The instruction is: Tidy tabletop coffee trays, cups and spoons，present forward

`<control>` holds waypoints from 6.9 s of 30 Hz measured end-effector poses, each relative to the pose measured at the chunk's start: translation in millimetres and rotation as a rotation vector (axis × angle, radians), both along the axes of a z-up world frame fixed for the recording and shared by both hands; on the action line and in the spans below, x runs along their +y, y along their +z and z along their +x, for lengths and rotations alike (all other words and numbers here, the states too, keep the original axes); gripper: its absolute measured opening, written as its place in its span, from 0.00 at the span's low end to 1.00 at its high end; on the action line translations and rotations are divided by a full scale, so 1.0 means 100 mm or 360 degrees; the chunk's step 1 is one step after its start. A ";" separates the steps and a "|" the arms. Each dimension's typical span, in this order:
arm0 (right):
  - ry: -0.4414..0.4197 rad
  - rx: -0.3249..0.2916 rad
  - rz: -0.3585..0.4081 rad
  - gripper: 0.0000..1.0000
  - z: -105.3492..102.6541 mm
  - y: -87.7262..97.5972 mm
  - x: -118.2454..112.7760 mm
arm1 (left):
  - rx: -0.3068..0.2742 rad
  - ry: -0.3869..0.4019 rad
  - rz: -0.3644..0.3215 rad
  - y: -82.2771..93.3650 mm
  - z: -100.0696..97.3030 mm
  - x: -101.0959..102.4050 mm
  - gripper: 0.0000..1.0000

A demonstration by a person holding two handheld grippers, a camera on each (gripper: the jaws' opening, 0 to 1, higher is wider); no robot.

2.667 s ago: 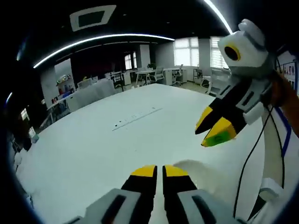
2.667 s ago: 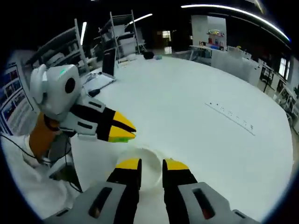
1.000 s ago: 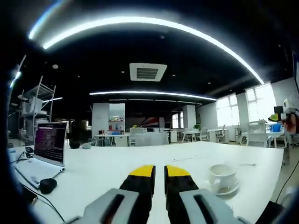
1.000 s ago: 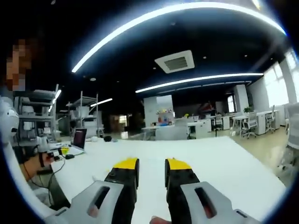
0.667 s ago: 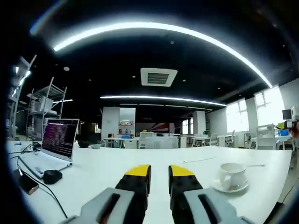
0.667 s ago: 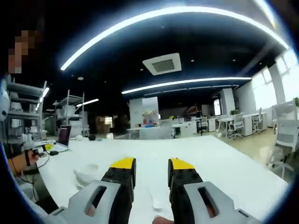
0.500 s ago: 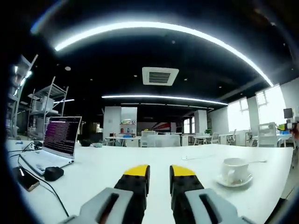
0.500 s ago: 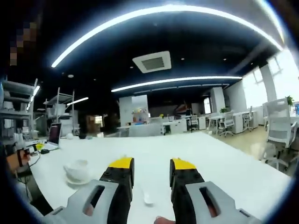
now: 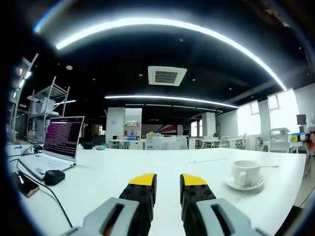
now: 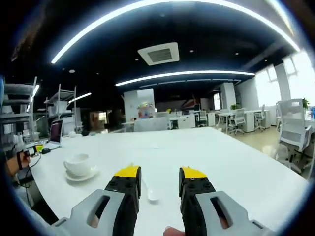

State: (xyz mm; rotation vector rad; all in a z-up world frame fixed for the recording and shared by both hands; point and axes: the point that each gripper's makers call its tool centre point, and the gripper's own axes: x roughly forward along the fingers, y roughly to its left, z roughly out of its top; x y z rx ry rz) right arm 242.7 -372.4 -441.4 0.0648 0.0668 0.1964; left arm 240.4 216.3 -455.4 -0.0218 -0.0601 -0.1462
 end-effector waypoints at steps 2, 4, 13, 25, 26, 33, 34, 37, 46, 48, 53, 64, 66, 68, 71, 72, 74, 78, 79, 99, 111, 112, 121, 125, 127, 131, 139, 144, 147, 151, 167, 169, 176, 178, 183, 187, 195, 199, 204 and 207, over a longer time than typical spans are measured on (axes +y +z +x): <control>0.0006 0.0000 0.0006 0.31 0.02 -0.01 0.00 | -0.0007 -0.0011 -0.0010 0.03 0.00 -0.03 0.21; 0.0001 0.0012 0.0030 0.31 0.05 -0.03 -0.01 | -0.0004 -0.0050 0.0002 0.04 0.00 -0.09 0.21; 0.0014 -0.0010 0.0005 0.31 0.09 0.07 0.01 | 0.0005 -0.0142 0.0052 0.07 -0.01 -0.16 0.21; 0.0086 -0.0002 -0.0085 0.32 0.20 0.22 0.10 | 0.0011 -0.0349 0.0133 0.21 -0.05 -0.22 0.21; 0.0103 0.0008 -0.0100 0.32 0.22 0.22 0.13 | 0.0012 -0.0370 0.0135 0.23 -0.06 -0.24 0.21; 0.0257 0.0106 -0.0206 0.29 0.36 0.20 0.29 | 0.0000 -0.0475 0.0222 0.36 -0.10 -0.33 0.22; 0.0280 0.0119 -0.0249 0.30 0.39 0.19 0.32 | 0.0012 -0.0499 0.0235 0.35 -0.11 -0.35 0.22; 0.0324 0.0164 -0.0300 0.30 0.46 0.18 0.38 | 0.0027 -0.0525 0.0246 0.33 -0.12 -0.38 0.22; 0.0506 0.0274 -0.0457 0.28 0.67 0.13 0.58 | 0.0065 -0.0623 0.0302 0.32 -0.14 -0.49 0.22; 0.0540 0.0324 -0.0504 0.28 0.74 0.08 0.62 | 0.0068 -0.0633 0.0318 0.32 -0.14 -0.51 0.22; 0.0654 0.0451 -0.0595 0.28 0.85 -0.08 0.73 | 0.0054 -0.0648 0.0300 0.39 -0.15 -0.53 0.22; 0.0761 0.0648 -0.0612 0.28 1.02 -0.38 0.88 | 0.0078 -0.0597 0.0373 0.31 -0.15 -0.50 0.22; 0.0786 0.0704 -0.0611 0.28 1.05 -0.48 0.90 | 0.0089 -0.0615 0.0379 0.30 -0.17 -0.52 0.22; 0.0793 0.0769 -0.0570 0.27 1.08 -0.59 0.91 | 0.0093 -0.0625 0.0376 0.30 -0.17 -0.53 0.22; 0.0755 0.0848 -0.0612 0.27 1.14 -0.76 0.85 | 0.0097 -0.0636 0.0379 0.29 -0.18 -0.54 0.22; 0.0760 0.0867 -0.0635 0.27 1.15 -0.81 0.84 | 0.0100 -0.0638 0.0381 0.29 -0.18 -0.54 0.22; 0.0755 0.0894 -0.0633 0.27 1.15 -0.87 0.85 | 0.0101 -0.0641 0.0382 0.29 -0.18 -0.56 0.22; 0.0757 0.0938 -0.0635 0.26 1.16 -0.96 0.84 | 0.0096 -0.0644 0.0385 0.29 -0.19 -0.56 0.22; 0.0757 0.0949 -0.0635 0.26 1.14 -0.97 0.86 | 0.0092 -0.0643 0.0380 0.30 -0.19 -0.56 0.22; 0.0753 0.1088 -0.0680 0.18 1.07 -1.20 0.95 | 0.0099 -0.0634 0.0363 0.29 -0.20 -0.57 0.22; 0.0713 0.1134 -0.0726 0.12 1.06 -1.19 0.96 | 0.0122 -0.0621 0.0322 0.28 -0.20 -0.58 0.22; 0.0718 0.1136 -0.0731 0.10 1.05 -1.19 0.96 | 0.0121 -0.0622 0.0318 0.29 -0.21 -0.58 0.22; 0.0727 0.1126 -0.0775 0.06 1.03 -1.22 0.97 | 0.0143 -0.0627 0.0350 0.26 -0.23 -0.57 0.22; 0.0715 0.1131 -0.0769 0.06 1.04 -1.23 0.96 | 0.0149 -0.0644 0.0352 0.25 -0.24 -0.59 0.22; 0.0708 0.1125 -0.0752 0.06 1.07 -1.23 0.95 | 0.0164 -0.0659 0.0362 0.24 -0.25 -0.60 0.22; 0.0693 0.1116 -0.0710 0.05 1.08 -1.23 0.93 | 0.0183 -0.0676 0.0381 0.21 -0.25 -0.61 0.23; 0.0657 0.1058 -0.0698 0.05 1.11 -1.11 0.88 | 0.0212 -0.0710 0.0376 0.22 -0.22 -0.61 0.24; 0.0631 0.0999 -0.0687 0.05 1.14 -0.95 0.86 | 0.0249 -0.0729 0.0400 0.19 -0.21 -0.62 0.25; 0.0615 0.0942 -0.0670 0.05 1.16 -0.83 0.87 | 0.0259 -0.0738 0.0396 0.19 -0.21 -0.63 0.25; 0.0596 0.0861 -0.0653 0.05 1.23 -0.68 0.84 | 0.0256 -0.0747 0.0387 0.21 -0.21 -0.63 0.25; 0.0572 0.0628 -0.0618 0.05 1.29 -0.18 0.92 | 0.0267 -0.0773 0.0370 0.21 -0.26 -0.65 0.25; 0.0570 0.0598 -0.0614 0.05 1.28 -0.11 0.97 | 0.0269 -0.0778 0.0376 0.21 -0.27 -0.65 0.25; 0.0621 0.0509 -0.0567 0.05 1.23 0.08 1.24 | 0.0267 -0.0782 0.0374 0.22 -0.28 -0.66 0.25; 0.0639 0.0470 -0.0556 0.05 1.21 0.14 1.34 | 0.0265 -0.0776 0.0364 0.22 -0.27 -0.66 0.25; 0.0675 0.0381 -0.0530 0.05 1.16 0.32 1.54 | 0.0268 -0.0775 0.0338 0.23 -0.29 -0.65 0.25; 0.0685 0.0332 -0.0531 0.05 1.14 0.44 1.64 | 0.0263 -0.0776 0.0345 0.25 -0.30 -0.65 0.25; 0.0774 0.0237 -0.0465 0.05 1.06 0.64 1.97 | 0.0238 -0.0745 0.0296 0.30 -0.29 -0.62 0.25; 0.0850 0.0192 -0.0445 0.05 1.01 0.72 2.23 | 0.0238 -0.0751 0.0288 0.30 -0.30 -0.64 0.25; 0.0948 0.0180 -0.0451 0.05 0.98 0.73 2.57 | 0.0239 -0.0754 0.0277 0.29 -0.32 -0.65 0.25; 0.1001 0.0168 -0.0447 0.05 0.96 0.73 2.73 | 0.0245 -0.0758 0.0279 0.28 -0.33 -0.66 0.25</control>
